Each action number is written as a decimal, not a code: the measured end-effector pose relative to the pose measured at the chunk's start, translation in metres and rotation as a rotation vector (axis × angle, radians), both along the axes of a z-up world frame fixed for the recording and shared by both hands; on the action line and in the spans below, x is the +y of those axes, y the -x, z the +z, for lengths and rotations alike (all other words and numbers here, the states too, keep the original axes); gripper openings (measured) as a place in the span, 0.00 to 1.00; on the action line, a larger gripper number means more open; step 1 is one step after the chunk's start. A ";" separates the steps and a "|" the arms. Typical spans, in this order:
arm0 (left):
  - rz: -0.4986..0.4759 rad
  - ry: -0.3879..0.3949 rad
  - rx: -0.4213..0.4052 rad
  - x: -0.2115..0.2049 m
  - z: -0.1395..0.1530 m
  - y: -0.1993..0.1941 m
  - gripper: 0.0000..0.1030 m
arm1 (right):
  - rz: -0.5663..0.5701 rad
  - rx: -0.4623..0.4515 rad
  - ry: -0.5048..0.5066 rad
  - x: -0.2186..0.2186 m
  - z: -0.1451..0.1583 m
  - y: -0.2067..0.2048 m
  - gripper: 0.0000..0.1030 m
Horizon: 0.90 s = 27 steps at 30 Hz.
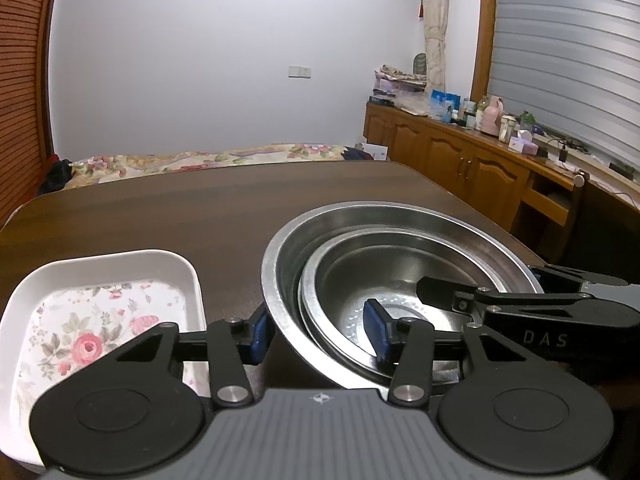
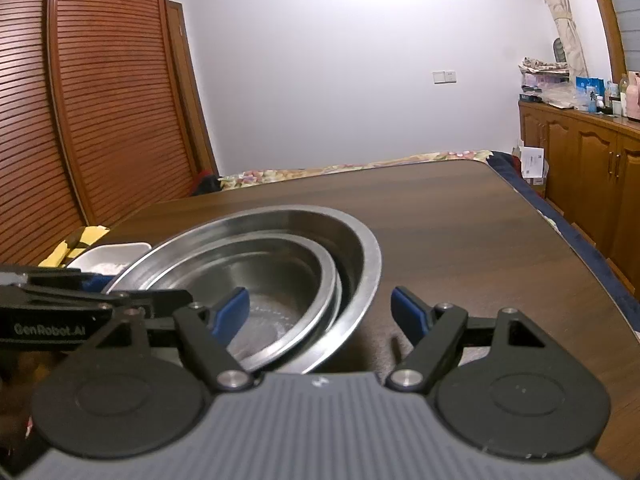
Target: Organize plates and bowls
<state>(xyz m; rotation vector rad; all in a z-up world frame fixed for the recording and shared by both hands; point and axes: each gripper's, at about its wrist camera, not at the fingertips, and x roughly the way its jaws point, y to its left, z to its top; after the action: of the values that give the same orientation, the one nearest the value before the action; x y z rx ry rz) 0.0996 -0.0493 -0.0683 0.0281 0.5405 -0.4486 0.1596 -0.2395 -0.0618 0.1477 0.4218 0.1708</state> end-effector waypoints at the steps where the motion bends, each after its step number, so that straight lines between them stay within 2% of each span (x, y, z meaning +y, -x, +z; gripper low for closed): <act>1: 0.001 0.002 0.001 0.000 0.000 0.000 0.46 | 0.000 -0.003 0.001 0.001 0.000 0.000 0.75; 6: 0.007 0.004 -0.007 -0.002 0.002 0.000 0.42 | -0.004 -0.013 0.001 0.002 -0.001 0.001 0.71; 11: 0.013 0.007 -0.006 -0.001 0.002 0.002 0.40 | -0.005 -0.018 0.006 0.003 0.000 0.001 0.59; 21: 0.024 0.000 -0.023 0.000 0.008 0.003 0.40 | 0.013 -0.020 0.009 0.010 0.002 0.004 0.52; 27: 0.026 -0.003 -0.057 -0.001 0.018 0.008 0.40 | -0.008 -0.024 0.001 0.006 0.005 0.003 0.39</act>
<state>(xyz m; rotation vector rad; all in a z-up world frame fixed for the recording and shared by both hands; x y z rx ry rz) 0.0921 -0.0502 -0.0507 0.0365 0.4852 -0.4208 0.1562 -0.2339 -0.0572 0.1467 0.3974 0.1639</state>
